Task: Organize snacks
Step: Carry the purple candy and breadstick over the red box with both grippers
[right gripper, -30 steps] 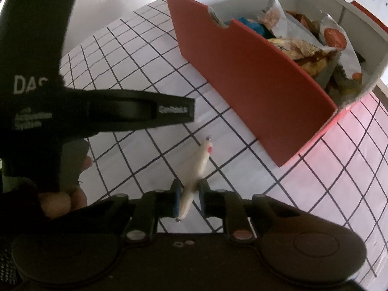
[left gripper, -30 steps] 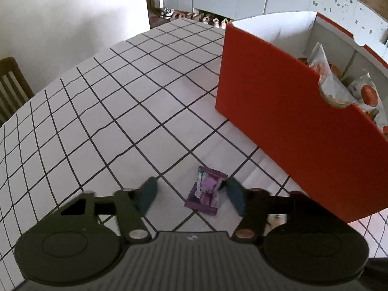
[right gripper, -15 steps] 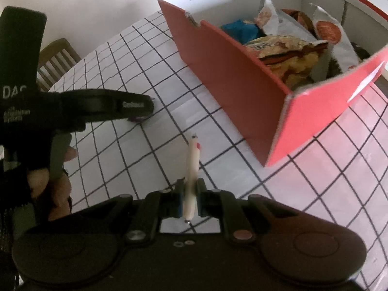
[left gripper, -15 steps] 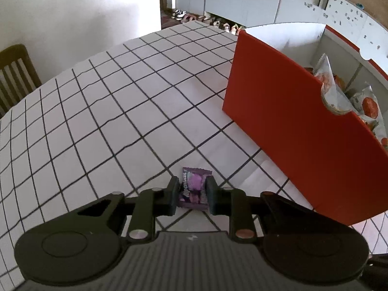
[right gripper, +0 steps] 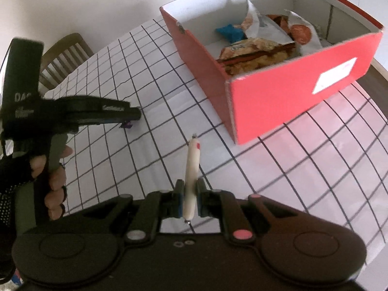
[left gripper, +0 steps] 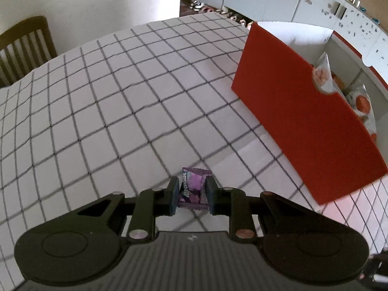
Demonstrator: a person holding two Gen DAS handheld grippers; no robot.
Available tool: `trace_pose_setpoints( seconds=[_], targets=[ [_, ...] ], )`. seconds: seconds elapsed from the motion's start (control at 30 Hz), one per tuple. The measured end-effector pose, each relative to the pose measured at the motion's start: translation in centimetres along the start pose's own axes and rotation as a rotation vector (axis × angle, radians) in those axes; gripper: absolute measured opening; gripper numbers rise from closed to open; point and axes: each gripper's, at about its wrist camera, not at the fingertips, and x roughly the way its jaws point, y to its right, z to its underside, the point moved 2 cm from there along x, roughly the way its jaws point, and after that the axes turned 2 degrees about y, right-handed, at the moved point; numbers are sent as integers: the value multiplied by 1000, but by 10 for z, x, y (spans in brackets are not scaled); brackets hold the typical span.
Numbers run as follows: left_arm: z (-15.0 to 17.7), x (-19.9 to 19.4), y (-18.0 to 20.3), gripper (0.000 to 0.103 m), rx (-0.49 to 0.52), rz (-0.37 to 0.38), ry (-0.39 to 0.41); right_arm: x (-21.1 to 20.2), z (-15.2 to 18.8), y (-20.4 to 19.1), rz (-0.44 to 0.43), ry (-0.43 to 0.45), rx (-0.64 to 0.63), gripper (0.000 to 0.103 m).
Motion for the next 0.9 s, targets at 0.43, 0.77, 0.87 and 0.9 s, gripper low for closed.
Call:
trace_pose_setpoints(
  seconds=[0.43, 0.77, 0.87, 0.9],
  targets=[
    [31, -74, 11, 23, -96, -4, 40, -65, 2, 18, -76, 49, -109, 8],
    [24, -122, 51, 23, -148, -7, 94, -104, -31, 46, -134, 99, -206, 8],
    [17, -129, 68, 23, -162, 0, 110, -110, -49, 60, -145, 110, -221, 8],
    [14, -130, 74, 23, -164, 2, 114, -111, -54, 64, -146, 115, -229, 8]
  ],
)
